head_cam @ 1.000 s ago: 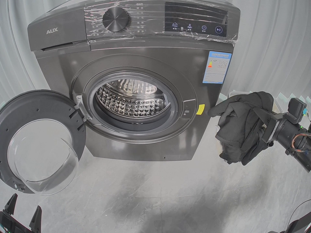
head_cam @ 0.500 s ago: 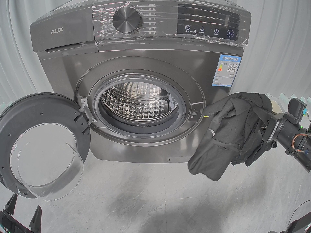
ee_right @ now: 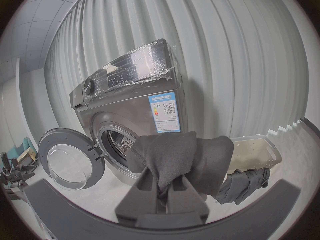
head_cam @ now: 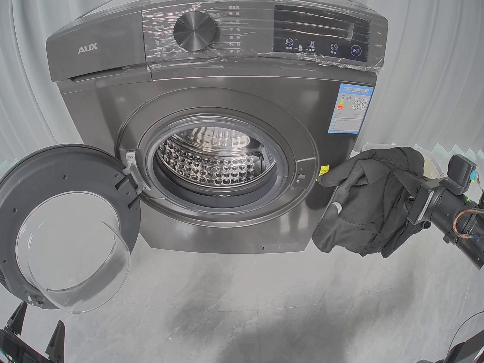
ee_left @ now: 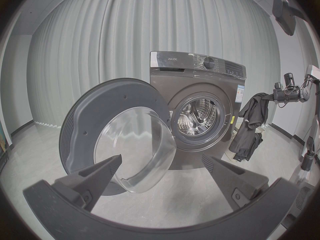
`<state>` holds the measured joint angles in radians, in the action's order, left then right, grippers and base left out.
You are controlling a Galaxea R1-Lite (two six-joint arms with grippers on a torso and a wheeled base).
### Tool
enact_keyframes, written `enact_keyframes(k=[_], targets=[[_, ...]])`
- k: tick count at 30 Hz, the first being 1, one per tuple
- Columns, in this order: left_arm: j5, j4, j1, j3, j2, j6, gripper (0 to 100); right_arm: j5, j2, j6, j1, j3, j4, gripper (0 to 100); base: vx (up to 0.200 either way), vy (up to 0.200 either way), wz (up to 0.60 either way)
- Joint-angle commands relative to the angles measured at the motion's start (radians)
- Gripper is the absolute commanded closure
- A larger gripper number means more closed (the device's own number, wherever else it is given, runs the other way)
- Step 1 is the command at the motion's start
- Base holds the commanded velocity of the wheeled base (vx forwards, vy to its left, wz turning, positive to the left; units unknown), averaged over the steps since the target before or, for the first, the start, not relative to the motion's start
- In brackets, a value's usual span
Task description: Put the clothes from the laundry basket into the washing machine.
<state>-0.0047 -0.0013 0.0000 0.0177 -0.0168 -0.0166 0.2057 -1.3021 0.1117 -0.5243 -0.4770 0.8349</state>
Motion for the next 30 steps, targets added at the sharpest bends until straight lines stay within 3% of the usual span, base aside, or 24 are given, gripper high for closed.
enact_keyframes(k=[1, 3, 30], targets=[[0.000, 0.000, 0.000, -0.016, 0.014, 0.000, 0, 0.000, -0.003, 0.002, 0.000, 0.003, 0.000, 100, 0.000, 0.200, 0.00], [0.000, 0.000, 0.000, -0.016, 0.014, 0.000, 0, 0.000, -0.006, 0.003, 0.001, 0.003, 0.000, 100, 0.000, 0.200, 0.00], [0.002, 0.000, 0.000, -0.016, 0.015, 0.009, 0, -0.002, -0.054, 0.008, -0.025, 0.026, 0.013, 100, -0.022, 0.000, 0.00]])
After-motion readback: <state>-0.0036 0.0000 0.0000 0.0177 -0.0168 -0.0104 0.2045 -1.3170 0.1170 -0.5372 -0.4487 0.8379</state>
